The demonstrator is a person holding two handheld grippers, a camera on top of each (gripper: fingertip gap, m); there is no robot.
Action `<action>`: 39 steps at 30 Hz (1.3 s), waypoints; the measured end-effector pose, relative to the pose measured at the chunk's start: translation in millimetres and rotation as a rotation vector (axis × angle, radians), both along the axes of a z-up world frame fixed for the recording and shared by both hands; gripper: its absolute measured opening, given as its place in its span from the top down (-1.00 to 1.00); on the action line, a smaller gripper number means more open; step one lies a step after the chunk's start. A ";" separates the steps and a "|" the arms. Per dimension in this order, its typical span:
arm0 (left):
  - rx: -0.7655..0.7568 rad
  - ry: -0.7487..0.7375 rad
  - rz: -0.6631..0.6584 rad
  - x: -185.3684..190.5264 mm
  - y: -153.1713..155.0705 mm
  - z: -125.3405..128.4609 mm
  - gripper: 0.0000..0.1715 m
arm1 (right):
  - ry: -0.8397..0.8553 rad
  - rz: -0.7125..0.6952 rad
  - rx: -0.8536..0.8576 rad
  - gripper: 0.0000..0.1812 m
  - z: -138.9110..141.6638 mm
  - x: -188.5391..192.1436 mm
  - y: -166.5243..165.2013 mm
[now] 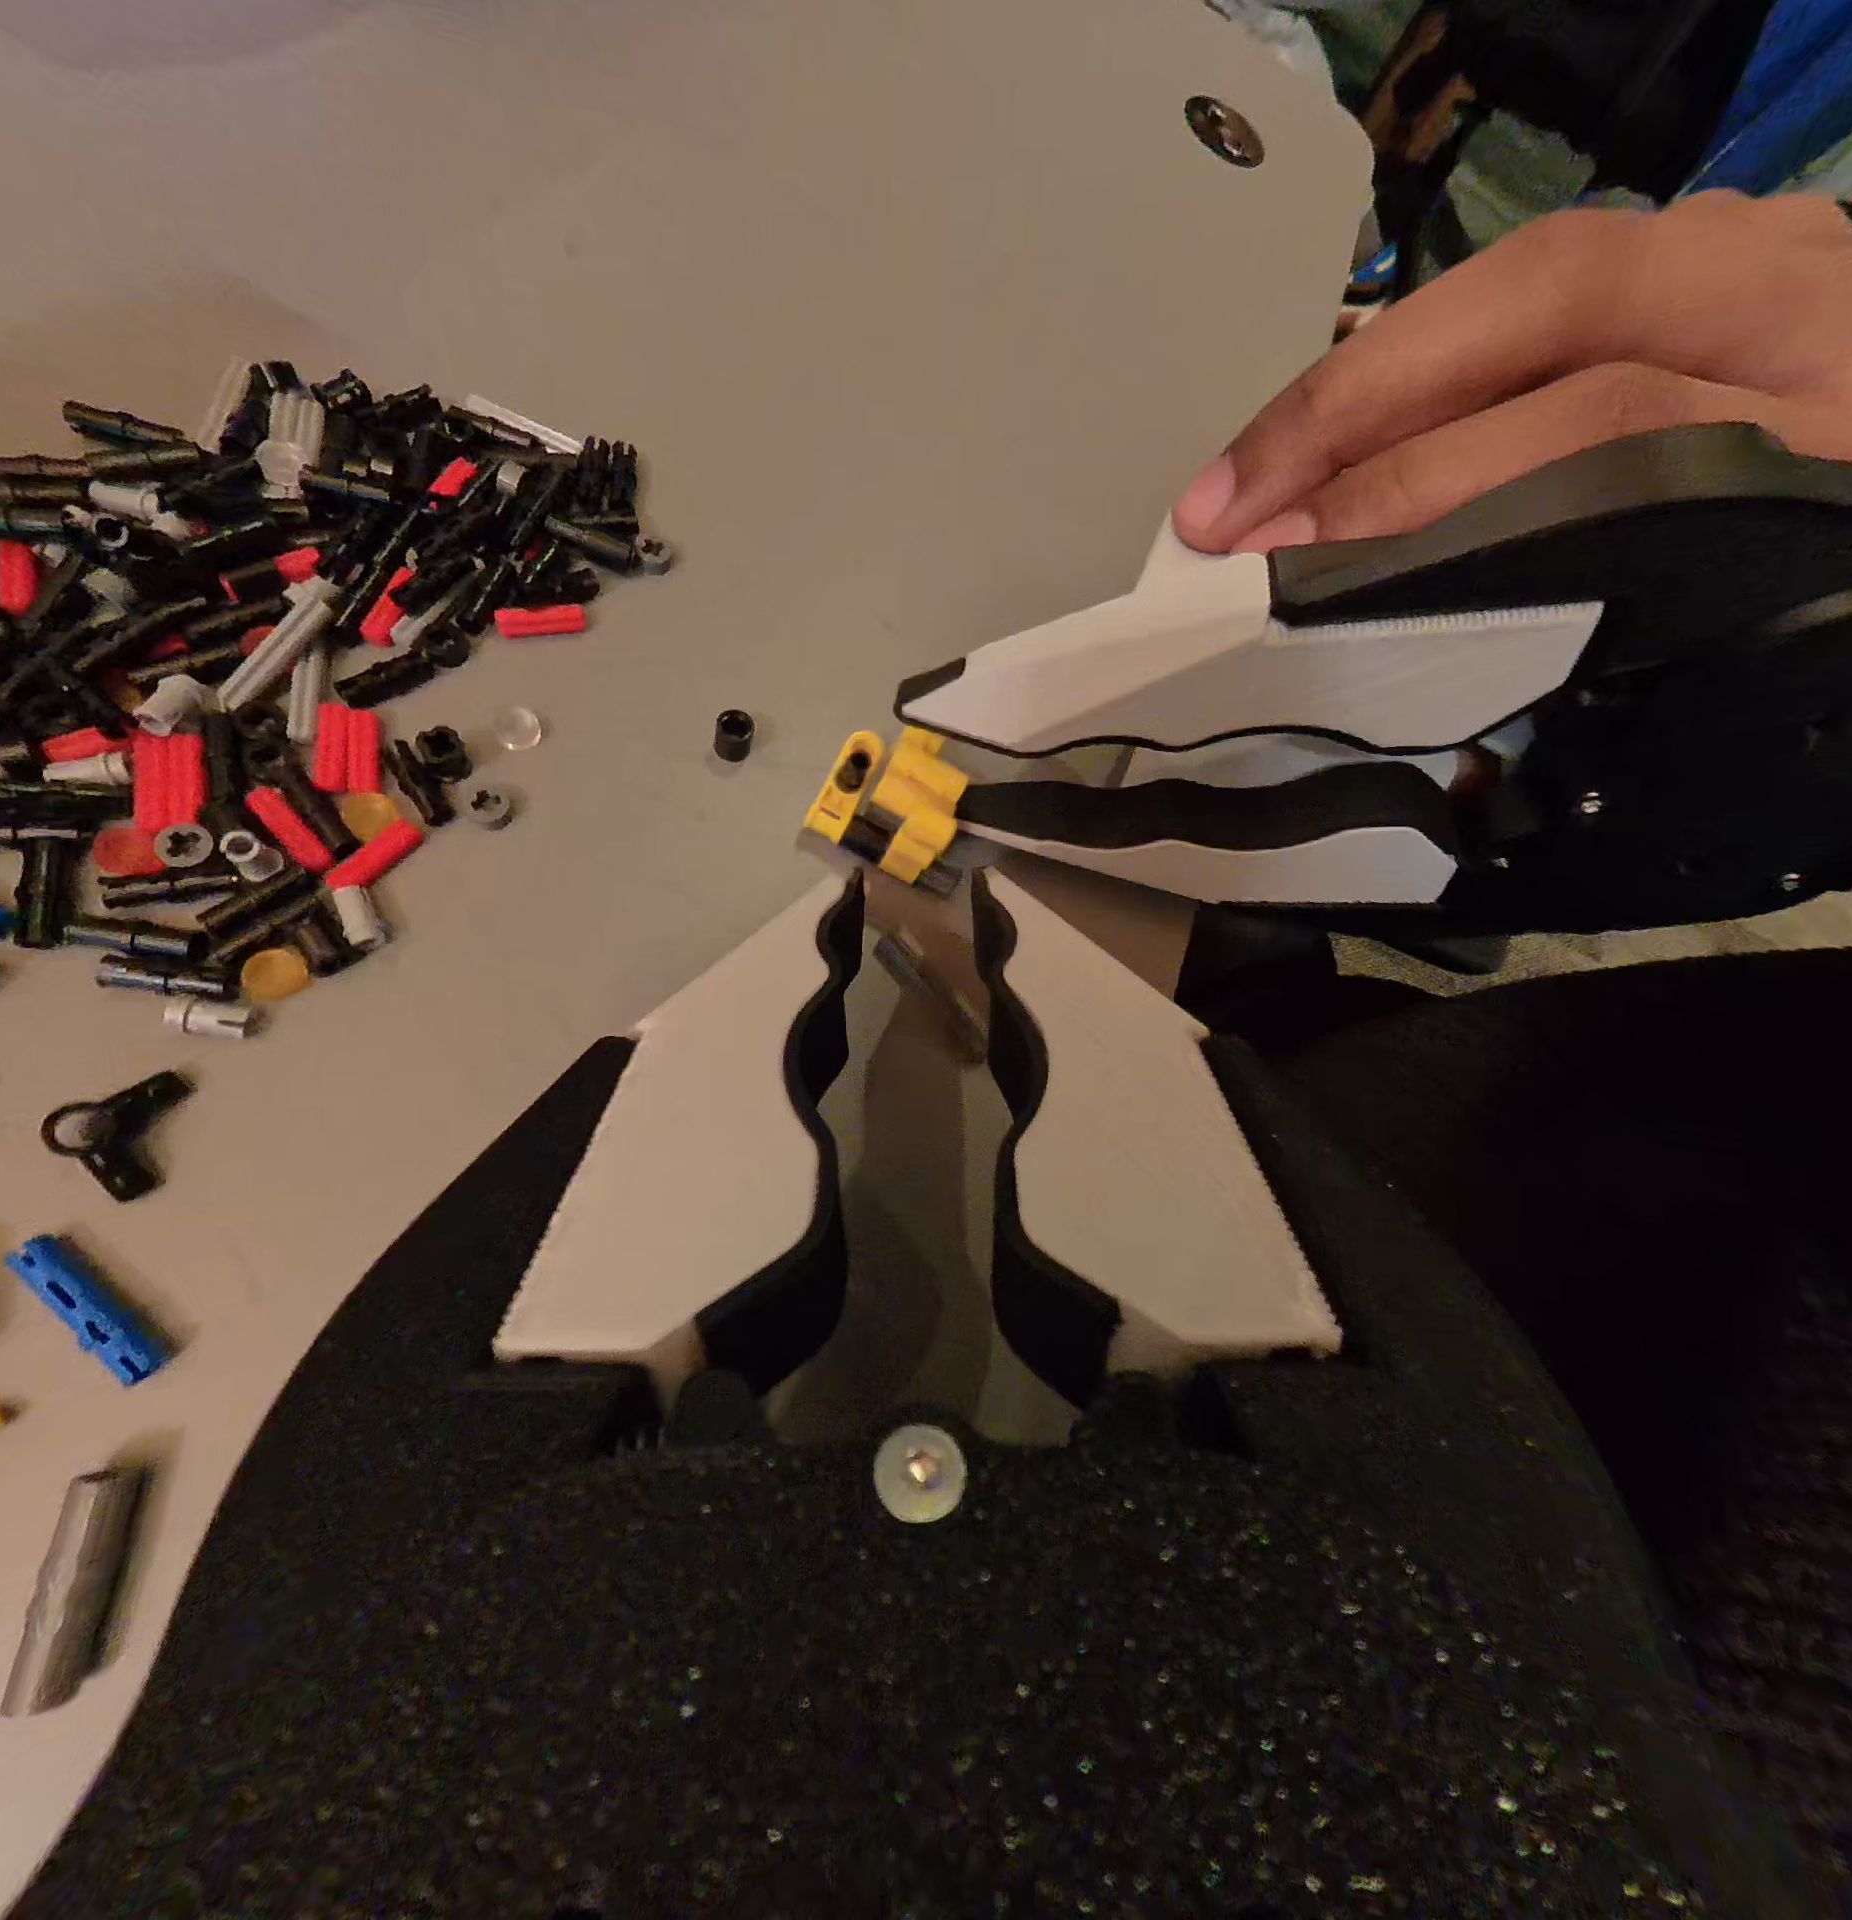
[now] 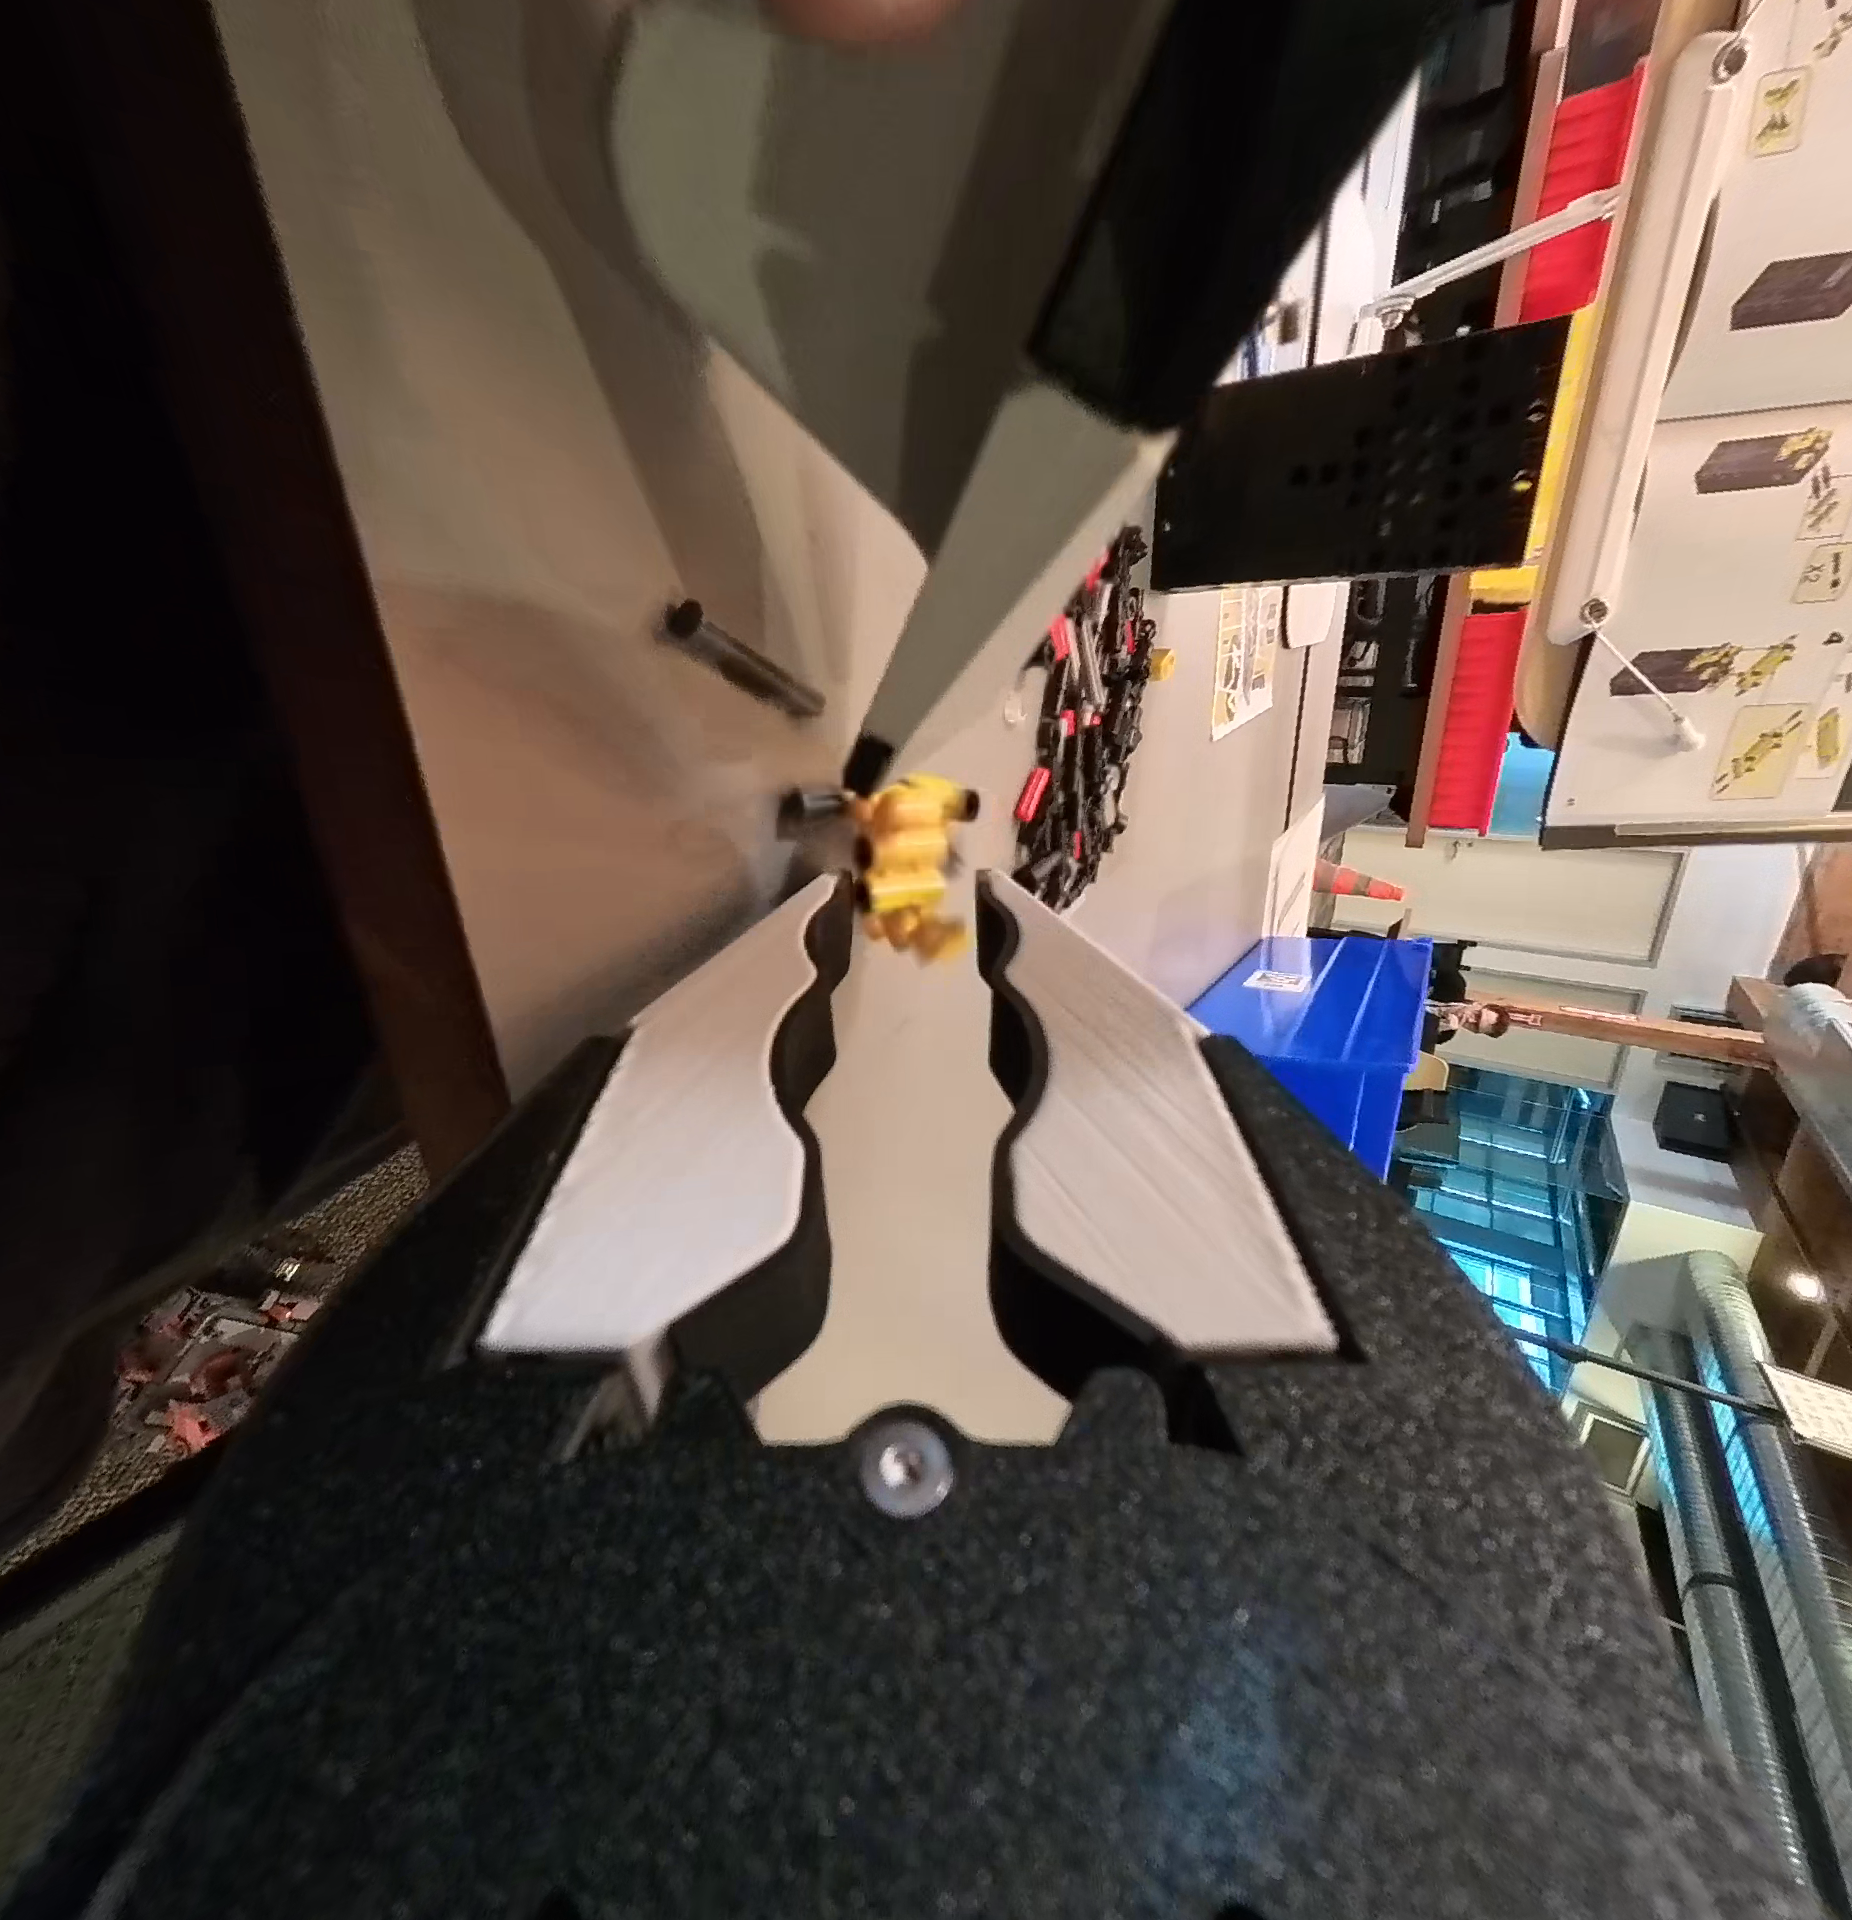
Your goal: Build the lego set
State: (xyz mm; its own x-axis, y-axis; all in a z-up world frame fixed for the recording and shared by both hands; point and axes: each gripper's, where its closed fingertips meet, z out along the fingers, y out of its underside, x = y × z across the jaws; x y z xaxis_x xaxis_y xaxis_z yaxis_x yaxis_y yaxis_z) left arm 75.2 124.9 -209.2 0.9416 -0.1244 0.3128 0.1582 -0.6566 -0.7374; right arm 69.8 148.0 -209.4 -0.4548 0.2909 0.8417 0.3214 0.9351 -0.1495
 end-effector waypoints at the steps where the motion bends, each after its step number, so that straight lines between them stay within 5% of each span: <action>1: -0.004 0.005 0.004 -0.4 1.8 -0.7 0.76 | 0.002 0.001 0.001 0.74 0.2 0.7 0.2; 10: -0.025 0.007 0.023 -4.0 4.0 -3.6 0.77 | 0.015 -0.045 -0.111 0.74 4.9 6.6 12.1; 17: -0.031 -0.008 0.009 -4.1 -0.2 -2.9 0.77 | -0.123 -0.184 -0.809 0.72 14.2 4.1 16.0; 21: -0.032 -0.017 0.010 -4.8 -7.3 -0.6 0.77 | -0.225 -0.190 -0.997 0.66 11.3 3.3 11.6; 28: -0.008 0.030 0.020 -13.0 -20.8 1.6 0.77 | -0.215 -0.178 -1.009 0.66 8.6 5.4 2.2; 33: 0.049 -0.023 0.094 -34.5 -14.5 14.1 0.77 | -0.188 -0.150 -1.102 0.67 16.4 14.6 -46.7; 39: 0.103 -0.052 0.105 -38.9 -2.5 28.9 0.77 | -0.124 -0.299 -1.056 0.67 -6.7 4.2 -58.1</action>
